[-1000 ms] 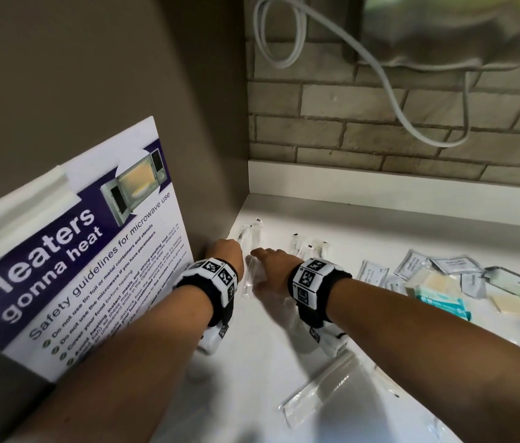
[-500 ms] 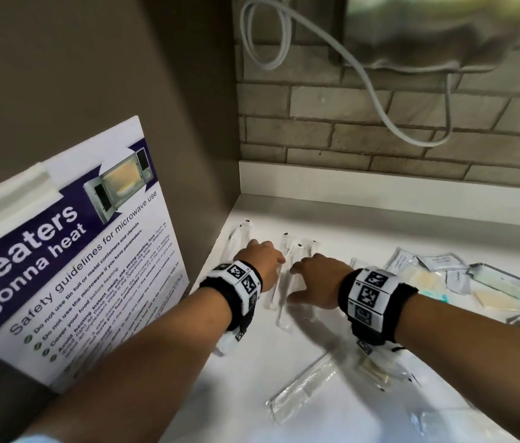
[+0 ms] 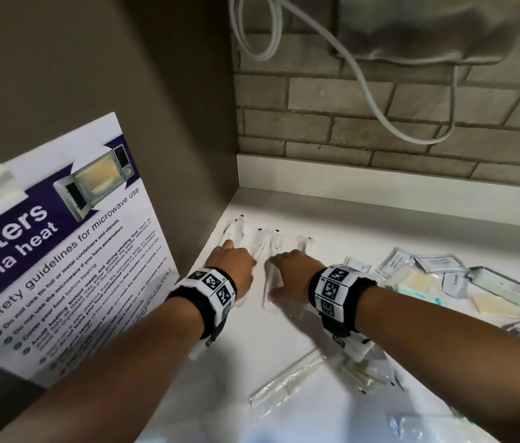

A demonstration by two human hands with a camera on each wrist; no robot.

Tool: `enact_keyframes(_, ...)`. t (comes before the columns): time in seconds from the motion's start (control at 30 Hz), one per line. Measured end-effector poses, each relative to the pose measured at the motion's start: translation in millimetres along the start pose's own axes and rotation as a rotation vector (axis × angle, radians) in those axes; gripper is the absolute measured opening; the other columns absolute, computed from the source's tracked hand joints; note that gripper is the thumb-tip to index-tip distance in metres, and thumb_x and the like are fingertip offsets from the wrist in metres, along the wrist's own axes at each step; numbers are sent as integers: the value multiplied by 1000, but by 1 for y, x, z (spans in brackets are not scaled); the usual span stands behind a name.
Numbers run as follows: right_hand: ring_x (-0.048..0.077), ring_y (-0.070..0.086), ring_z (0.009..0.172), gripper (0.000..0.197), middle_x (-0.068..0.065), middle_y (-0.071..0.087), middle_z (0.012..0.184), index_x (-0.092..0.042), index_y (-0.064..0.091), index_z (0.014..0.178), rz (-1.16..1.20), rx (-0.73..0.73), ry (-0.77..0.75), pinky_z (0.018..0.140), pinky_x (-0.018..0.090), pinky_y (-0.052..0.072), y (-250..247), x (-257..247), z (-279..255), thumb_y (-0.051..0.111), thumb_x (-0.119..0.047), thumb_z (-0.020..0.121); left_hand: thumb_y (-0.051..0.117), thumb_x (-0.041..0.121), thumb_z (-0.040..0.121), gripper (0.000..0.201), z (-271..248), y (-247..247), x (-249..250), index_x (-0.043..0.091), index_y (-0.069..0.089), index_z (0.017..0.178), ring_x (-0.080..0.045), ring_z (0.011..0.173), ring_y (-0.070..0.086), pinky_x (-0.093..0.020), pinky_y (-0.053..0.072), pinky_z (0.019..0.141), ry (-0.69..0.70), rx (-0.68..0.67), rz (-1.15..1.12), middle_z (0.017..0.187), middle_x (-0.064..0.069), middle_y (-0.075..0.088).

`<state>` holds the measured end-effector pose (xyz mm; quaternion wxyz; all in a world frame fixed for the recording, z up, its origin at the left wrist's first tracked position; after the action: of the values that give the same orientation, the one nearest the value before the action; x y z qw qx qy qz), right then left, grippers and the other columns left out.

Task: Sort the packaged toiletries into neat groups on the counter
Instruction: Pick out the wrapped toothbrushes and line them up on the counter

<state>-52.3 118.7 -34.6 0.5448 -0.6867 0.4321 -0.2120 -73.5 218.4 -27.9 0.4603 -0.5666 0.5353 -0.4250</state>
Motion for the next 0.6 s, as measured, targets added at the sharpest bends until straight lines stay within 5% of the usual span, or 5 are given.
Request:
enact_keyframes(0.27,31,44,126,66,11,51,135,-11,49,133,-40,11,-34,103,39,40,-1,-6,21,64,-47,79,51,35,92,38,14,2,-15,31,57,129,-26,124,38,-35,33,102,-27,18,-73,132,4,56)
enact_keyframes(0.43,32,8,148,82,9,2,162,-16,24,151,-38,73,-73,118,43,18,-15,6,6,60,-49,85,50,41,93,45,11,-11,-4,33,51,137,-21,129,32,-36,29,109,52,165,-152,142,12,48)
enact_keyframes(0.5,31,10,148,85,10,6,161,-14,23,152,-98,54,-37,120,41,18,-21,22,-1,61,-49,84,49,48,92,47,8,-11,3,34,50,137,-20,130,31,-38,27,109,110,142,-140,145,13,45)
enact_keyframes(0.6,28,41,133,83,10,43,145,-12,43,140,-137,-31,45,108,40,39,-16,43,-16,68,-53,72,48,52,91,53,7,-1,10,33,47,140,-20,131,30,-39,24,108,145,37,-71,147,12,43)
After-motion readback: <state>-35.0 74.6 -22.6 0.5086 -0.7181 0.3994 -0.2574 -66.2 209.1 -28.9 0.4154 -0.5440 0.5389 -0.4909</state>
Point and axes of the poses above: each hand's wrist, its own z-axis towards the middle knuckle, its own y-axis out of the palm, x = y × z, the point moved 9 cm from there along z, towards the middle knuckle
